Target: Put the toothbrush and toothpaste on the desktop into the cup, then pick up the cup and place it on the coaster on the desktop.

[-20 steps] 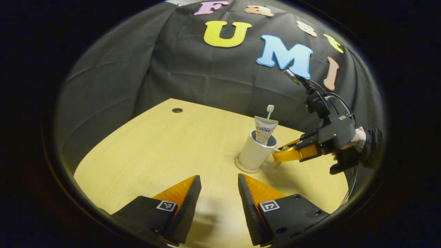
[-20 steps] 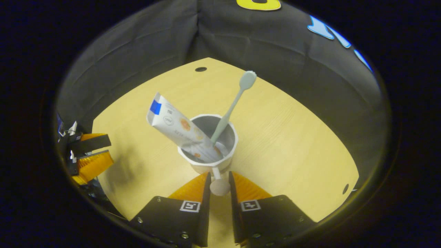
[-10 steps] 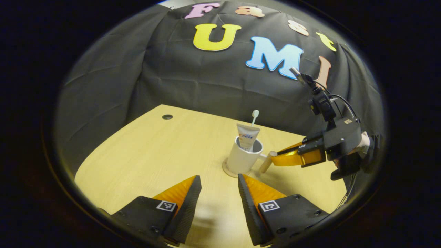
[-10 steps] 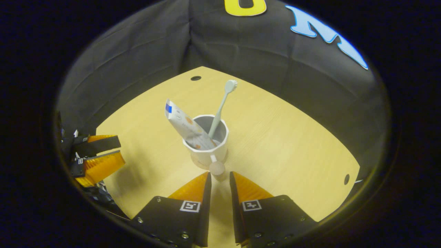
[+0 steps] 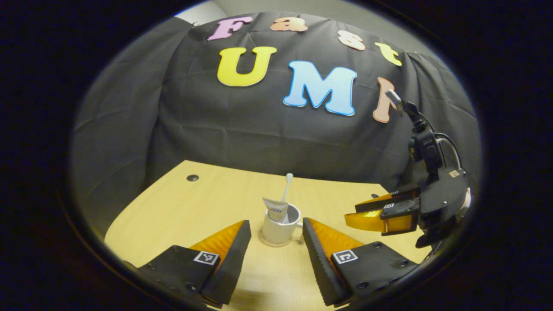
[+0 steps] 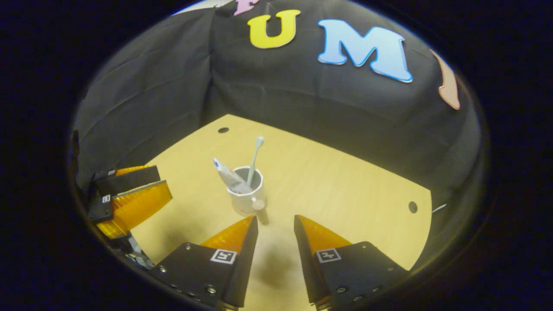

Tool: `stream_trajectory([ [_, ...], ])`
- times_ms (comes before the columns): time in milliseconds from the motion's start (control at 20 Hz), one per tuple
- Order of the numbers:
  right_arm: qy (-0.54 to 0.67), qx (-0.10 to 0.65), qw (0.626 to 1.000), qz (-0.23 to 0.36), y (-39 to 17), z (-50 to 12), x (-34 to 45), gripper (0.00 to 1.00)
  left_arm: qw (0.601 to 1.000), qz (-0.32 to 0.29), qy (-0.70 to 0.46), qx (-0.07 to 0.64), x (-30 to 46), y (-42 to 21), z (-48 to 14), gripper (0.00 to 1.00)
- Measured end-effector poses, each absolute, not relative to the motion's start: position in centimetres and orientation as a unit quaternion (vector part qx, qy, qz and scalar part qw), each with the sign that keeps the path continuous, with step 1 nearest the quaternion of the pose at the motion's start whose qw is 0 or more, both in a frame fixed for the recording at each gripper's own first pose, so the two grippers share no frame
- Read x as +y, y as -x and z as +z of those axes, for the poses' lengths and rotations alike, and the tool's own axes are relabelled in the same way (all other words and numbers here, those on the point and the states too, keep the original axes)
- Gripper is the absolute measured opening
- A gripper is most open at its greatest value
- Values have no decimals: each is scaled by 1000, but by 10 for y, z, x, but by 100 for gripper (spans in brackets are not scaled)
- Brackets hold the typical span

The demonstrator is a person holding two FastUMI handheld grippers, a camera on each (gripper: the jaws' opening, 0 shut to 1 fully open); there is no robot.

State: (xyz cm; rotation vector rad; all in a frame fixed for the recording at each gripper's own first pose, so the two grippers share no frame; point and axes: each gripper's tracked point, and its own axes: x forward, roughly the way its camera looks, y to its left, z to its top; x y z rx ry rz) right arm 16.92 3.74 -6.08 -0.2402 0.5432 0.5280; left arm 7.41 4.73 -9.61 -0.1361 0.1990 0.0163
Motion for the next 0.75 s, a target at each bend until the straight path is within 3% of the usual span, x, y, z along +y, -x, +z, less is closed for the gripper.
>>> stream_trajectory([
  [50,103,245,933,243,-166,-45,36,52,994,7,59,90,43,-74,-84,80],
  [100,90,223,944,227,-161,-31,35,65,995,5,52,80,40,-73,-72,83],
  [200,69,182,961,195,-154,-1,29,71,998,-2,41,57,29,-70,-46,89],
  [250,57,161,968,182,-148,13,27,71,998,-2,34,45,27,-67,-32,87],
  [450,16,71,988,134,-124,68,18,92,1000,3,9,-11,24,-53,21,89],
  [750,-28,-37,992,114,-93,113,18,94,997,5,1,-75,22,-27,66,89],
])
